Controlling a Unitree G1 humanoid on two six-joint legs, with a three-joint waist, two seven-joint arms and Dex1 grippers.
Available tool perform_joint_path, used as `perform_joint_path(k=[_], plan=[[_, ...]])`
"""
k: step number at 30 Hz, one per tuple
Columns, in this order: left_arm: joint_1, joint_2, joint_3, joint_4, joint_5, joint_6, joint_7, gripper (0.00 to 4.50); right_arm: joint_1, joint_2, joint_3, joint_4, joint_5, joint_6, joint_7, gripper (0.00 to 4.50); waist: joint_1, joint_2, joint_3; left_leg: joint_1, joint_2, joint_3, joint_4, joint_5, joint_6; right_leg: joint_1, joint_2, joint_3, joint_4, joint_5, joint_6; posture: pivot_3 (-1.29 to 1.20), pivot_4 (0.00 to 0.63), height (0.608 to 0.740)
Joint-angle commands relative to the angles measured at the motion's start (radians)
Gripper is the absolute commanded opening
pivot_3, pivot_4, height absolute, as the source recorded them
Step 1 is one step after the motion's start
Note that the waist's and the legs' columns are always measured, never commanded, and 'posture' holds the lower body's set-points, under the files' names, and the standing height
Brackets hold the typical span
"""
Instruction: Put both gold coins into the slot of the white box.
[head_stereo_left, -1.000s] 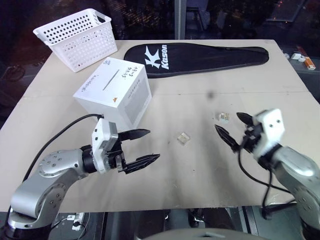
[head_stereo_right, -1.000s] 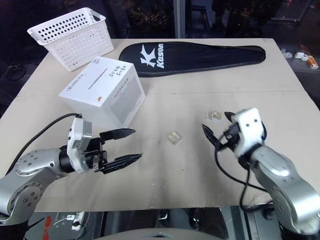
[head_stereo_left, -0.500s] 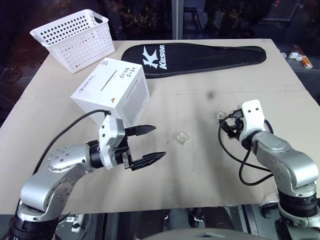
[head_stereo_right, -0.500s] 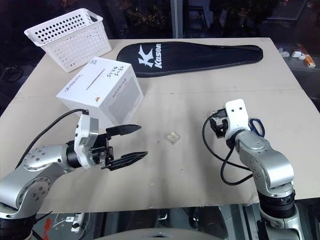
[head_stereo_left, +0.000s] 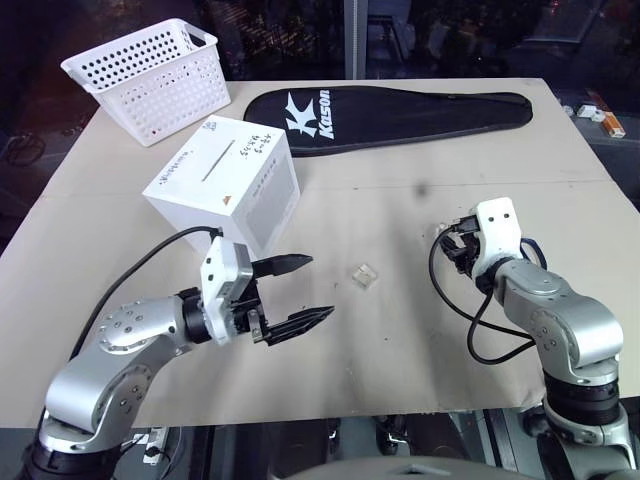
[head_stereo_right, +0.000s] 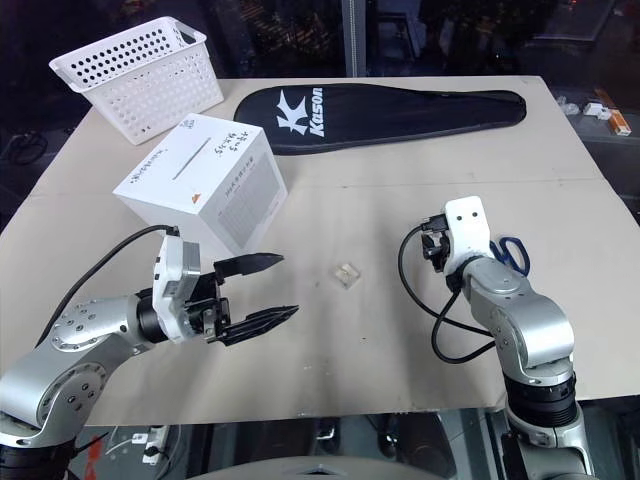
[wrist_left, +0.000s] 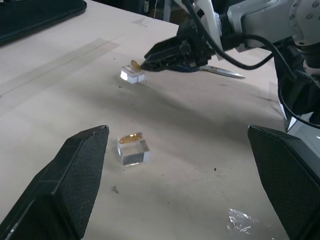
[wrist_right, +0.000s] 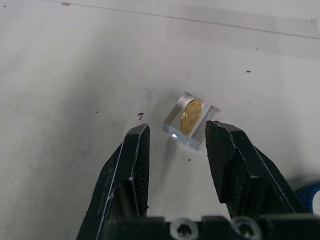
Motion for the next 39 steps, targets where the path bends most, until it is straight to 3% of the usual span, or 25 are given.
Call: perform_joint_path(k=[1, 20, 21, 22, 39], plan=[[-0.022, 0.005, -0.003, -0.04, -0.025, 0.014, 0.019, 4.5, -0.018, 0.011, 0.004, -0.007, -0.017, -0.009, 0.0, 1.91, 0.0, 0.0, 0.0, 0.0, 0.0, 0.0, 0.0, 0.0, 0.0, 0.0, 0.0, 0.0, 0.0, 0.0, 0.0, 0.0, 0.15, 0.738], [-0.09, 0.013, -0.005, -0.065, -0.067, 0.094, 0.082, 4.5, -0.04, 0.062, 0.018, 0.066, -0.091, -0.057, 0.001, 1.91, -0.001, 0.0, 0.0, 0.0, 0.0, 0.0, 0.001, 0.0, 0.0, 0.0, 0.0, 0.0, 0.0, 0.0, 0.0, 0.0, 0.15, 0.738], [-0.089, 0.013, -0.004, -0.066, -0.068, 0.096, 0.083, 4.5, -0.04, 0.062, 0.018, 0.067, -0.094, -0.059, 0.001, 1.4, -0.001, 0.0, 0.0, 0.0, 0.0, 0.0, 0.001, 0.0, 0.0, 0.0, 0.0, 0.0, 0.0, 0.0, 0.0, 0.0, 0.15, 0.738], [-0.088, 0.013, -0.002, -0.068, -0.071, 0.098, 0.084, 4.5, -0.04, 0.064, 0.017, 0.068, -0.097, -0.059, 0.001, 1.27, -0.001, 0.0, 0.0, 0.0, 0.0, 0.0, 0.001, 0.0, 0.0, 0.0, 0.0, 0.0, 0.001, 0.0, 0.0, 0.0, 0.15, 0.738], [-0.08, 0.013, 0.009, -0.064, -0.076, 0.102, 0.078, 4.5, -0.038, 0.079, 0.009, 0.087, -0.126, -0.082, 0.007, 1.27, -0.001, 0.0, 0.0, 0.0, 0.0, 0.0, 0.001, 0.0, 0.0, 0.0, 0.0, 0.0, 0.001, 0.0, 0.0, 0.0, 0.15, 0.738]])
